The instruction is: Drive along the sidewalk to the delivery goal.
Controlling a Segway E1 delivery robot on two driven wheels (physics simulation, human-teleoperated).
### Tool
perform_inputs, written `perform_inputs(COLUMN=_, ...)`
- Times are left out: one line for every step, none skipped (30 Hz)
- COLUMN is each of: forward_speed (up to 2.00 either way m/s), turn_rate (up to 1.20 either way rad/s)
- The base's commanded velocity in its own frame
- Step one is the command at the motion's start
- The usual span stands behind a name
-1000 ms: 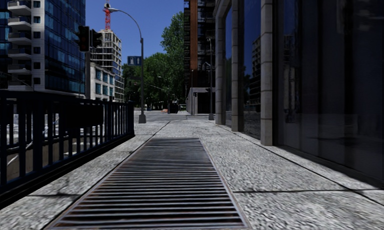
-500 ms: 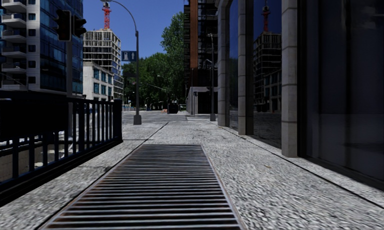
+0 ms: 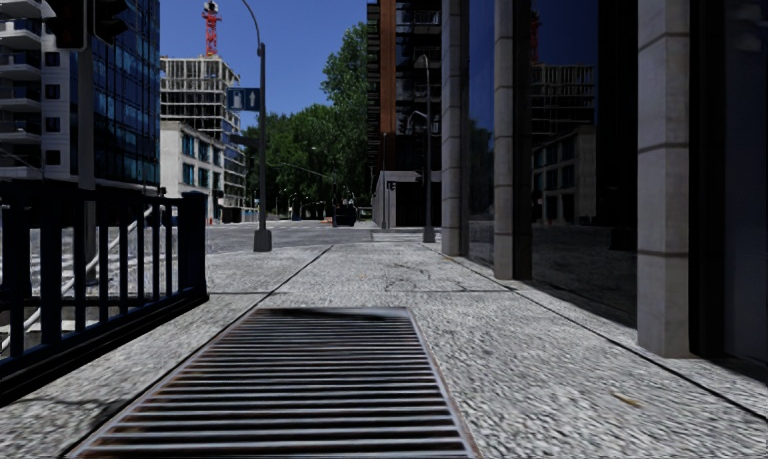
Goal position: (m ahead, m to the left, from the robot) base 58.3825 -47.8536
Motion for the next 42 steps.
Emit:
perform_inputs(forward_speed=2.0, turn_rate=0.0)
perform_inputs(forward_speed=2.0, turn_rate=0.0)
perform_inputs(forward_speed=2.0, turn_rate=0.0)
perform_inputs(forward_speed=2.0, turn_rate=0.0)
perform_inputs(forward_speed=2.0, turn_rate=0.0)
perform_inputs(forward_speed=2.0, turn_rate=0.0)
perform_inputs(forward_speed=2.0, turn_rate=0.0)
perform_inputs(forward_speed=2.0, turn_rate=0.0)
perform_inputs(forward_speed=2.0, turn_rate=0.0)
perform_inputs(forward_speed=2.0, turn_rate=0.0)
perform_inputs(forward_speed=2.0, turn_rate=0.0)
perform_inputs(forward_speed=2.0, turn_rate=0.0)
perform_inputs(forward_speed=2.0, turn_rate=0.0)
perform_inputs(forward_speed=2.0, turn_rate=0.0)
perform_inputs(forward_speed=2.0, turn_rate=0.0)
perform_inputs(forward_speed=2.0, turn_rate=0.0)
perform_inputs(forward_speed=2.0, turn_rate=0.0)
perform_inputs(forward_speed=2.0, turn_rate=0.0)
perform_inputs(forward_speed=2.0, turn_rate=0.0)
perform_inputs(forward_speed=2.0, turn_rate=0.0)
perform_inputs(forward_speed=2.0, turn_rate=0.0)
perform_inputs(forward_speed=2.0, turn_rate=0.0)
perform_inputs(forward_speed=2.0, turn_rate=0.0)
perform_inputs(forward_speed=2.0, turn_rate=0.0)
perform_inputs(forward_speed=2.0, turn_rate=0.0)
perform_inputs(forward_speed=2.0, turn_rate=0.0)
perform_inputs(forward_speed=2.0, turn_rate=0.0)
perform_inputs(forward_speed=2.0, turn_rate=0.0)
perform_inputs(forward_speed=2.0, turn_rate=0.0)
perform_inputs(forward_speed=2.0, turn_rate=0.0)
perform_inputs(forward_speed=2.0, turn_rate=0.0)
perform_inputs(forward_speed=2.0, turn_rate=0.0)
perform_inputs(forward_speed=2.0, turn_rate=0.0)
perform_inputs(forward_speed=2.0, turn_rate=0.0)
perform_inputs(forward_speed=2.0, turn_rate=0.0)
perform_inputs(forward_speed=2.0, turn_rate=0.0)
perform_inputs(forward_speed=2.0, turn_rate=0.0)
perform_inputs(forward_speed=2.0, turn_rate=0.0)
perform_inputs(forward_speed=2.0, turn_rate=0.0)
perform_inputs(forward_speed=2.0, turn_rate=0.0)
perform_inputs(forward_speed=2.0, turn_rate=0.0)
perform_inputs(forward_speed=2.0, turn_rate=0.0)
